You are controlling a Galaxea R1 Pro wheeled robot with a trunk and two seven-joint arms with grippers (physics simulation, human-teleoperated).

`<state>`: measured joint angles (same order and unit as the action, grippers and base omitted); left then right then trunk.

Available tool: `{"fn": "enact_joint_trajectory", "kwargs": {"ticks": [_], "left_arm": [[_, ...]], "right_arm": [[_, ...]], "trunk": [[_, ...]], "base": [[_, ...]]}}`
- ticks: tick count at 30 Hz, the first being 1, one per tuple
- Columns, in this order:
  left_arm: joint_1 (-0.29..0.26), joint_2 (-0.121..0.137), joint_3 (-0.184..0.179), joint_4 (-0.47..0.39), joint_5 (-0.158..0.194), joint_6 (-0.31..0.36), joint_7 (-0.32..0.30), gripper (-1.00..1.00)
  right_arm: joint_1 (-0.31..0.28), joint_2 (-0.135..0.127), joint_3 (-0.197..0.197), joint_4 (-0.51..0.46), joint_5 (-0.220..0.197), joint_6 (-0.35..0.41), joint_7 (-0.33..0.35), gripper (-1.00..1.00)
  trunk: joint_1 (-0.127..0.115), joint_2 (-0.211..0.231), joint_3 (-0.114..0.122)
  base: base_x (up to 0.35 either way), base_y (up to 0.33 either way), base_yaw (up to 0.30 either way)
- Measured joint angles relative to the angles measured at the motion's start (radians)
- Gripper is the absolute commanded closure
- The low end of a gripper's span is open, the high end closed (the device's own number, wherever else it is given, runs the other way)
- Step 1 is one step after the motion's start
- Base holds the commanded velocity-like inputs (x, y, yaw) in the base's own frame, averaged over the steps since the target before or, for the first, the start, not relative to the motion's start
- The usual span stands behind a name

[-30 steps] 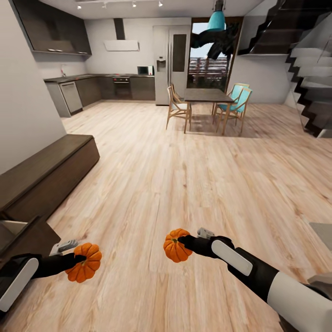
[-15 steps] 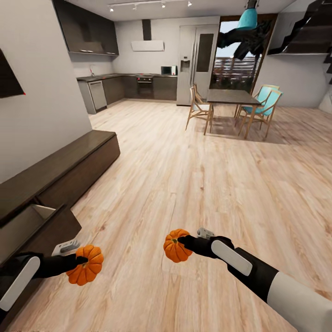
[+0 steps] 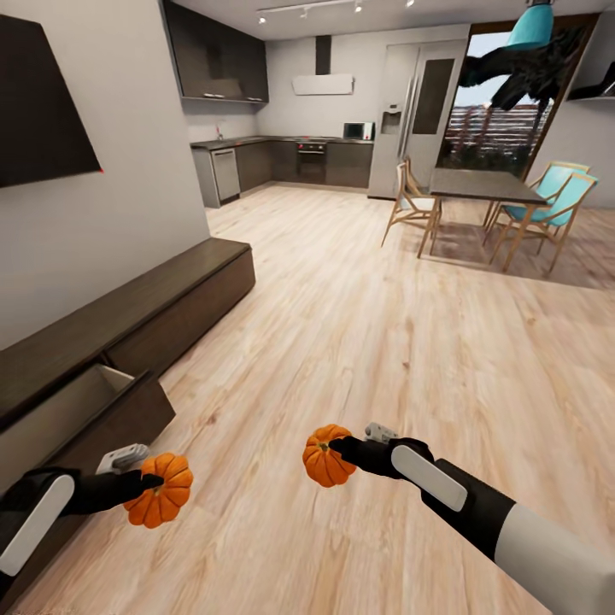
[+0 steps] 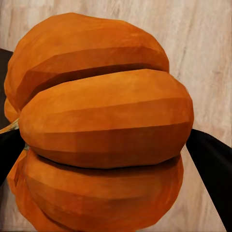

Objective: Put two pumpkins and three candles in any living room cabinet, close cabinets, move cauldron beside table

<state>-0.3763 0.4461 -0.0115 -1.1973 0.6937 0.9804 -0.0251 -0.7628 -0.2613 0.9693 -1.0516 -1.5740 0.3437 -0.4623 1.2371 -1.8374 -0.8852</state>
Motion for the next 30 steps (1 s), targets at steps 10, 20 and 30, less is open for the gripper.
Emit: {"fn": "enact_joint_trajectory", "kwargs": {"ticks": [10, 20, 30], "left_arm": [[0.0, -0.003, -0.001, -0.002, 0.002, 0.0, -0.004, 1.0], [0.0, -0.034, -0.005, -0.001, -0.005, -0.001, 0.005, 1.0], [-0.002, -0.046, -0.005, 0.008, -0.021, -0.003, 0.039, 1.0]], "right_arm": [[0.0, 0.001, 0.002, -0.001, 0.0, 0.0, 0.0, 1.0], [0.0, 0.041, 0.004, -0.001, 0.029, 0.0, -0.001, 1.0], [0.0, 0.043, 0.001, -0.002, 0.093, 0.002, -0.001, 1.0]], "trunk": [[-0.019, 0.035, 0.016], [-0.057, 0.105, 0.05], [-0.095, 0.175, 0.09]], "base": [[0.04, -0.039, 0.288], [0.0, 0.0, 0.276], [0.0, 0.0, 0.153]]}}
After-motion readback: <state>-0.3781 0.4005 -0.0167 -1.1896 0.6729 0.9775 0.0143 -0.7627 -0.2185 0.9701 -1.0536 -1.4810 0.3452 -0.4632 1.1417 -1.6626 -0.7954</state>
